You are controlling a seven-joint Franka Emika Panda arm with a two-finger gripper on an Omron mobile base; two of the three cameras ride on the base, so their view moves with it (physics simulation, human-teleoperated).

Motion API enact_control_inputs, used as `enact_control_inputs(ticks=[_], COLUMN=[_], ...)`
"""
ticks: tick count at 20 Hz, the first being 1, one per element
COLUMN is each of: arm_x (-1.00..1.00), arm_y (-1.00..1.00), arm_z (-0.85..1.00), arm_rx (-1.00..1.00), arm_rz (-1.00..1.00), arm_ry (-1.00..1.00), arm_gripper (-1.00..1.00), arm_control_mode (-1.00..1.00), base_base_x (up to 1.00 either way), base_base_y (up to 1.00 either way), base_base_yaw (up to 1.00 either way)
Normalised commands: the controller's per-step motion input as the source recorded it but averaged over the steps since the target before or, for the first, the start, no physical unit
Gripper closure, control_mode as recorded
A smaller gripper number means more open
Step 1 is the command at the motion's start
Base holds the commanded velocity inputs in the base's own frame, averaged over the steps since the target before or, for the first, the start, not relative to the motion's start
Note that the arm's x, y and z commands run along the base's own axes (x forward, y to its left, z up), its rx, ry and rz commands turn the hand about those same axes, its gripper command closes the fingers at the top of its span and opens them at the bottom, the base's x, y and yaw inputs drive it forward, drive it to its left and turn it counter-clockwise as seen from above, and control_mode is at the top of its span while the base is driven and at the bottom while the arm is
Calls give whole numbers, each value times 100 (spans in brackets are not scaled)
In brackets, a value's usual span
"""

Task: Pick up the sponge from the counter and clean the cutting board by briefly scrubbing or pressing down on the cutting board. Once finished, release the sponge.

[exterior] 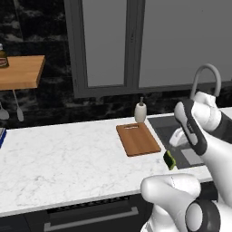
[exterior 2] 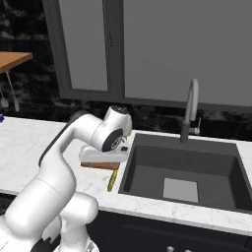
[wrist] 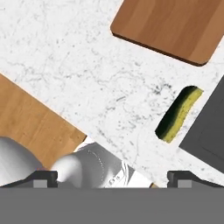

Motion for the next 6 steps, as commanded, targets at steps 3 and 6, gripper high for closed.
enact_control_inputs(ticks=[3,6], arm_x=[-37,-47], arm_y=[12,6], arm_z=[30,38], arm_rx=[0,0], arm_rz=[0,0], arm_ry=[-16,-18], arm_gripper=[-100,-100], arm_control_mode=[-100,-100], base_base_x=[0,0], base_base_y=[0,0], base_base_yaw=[0,0])
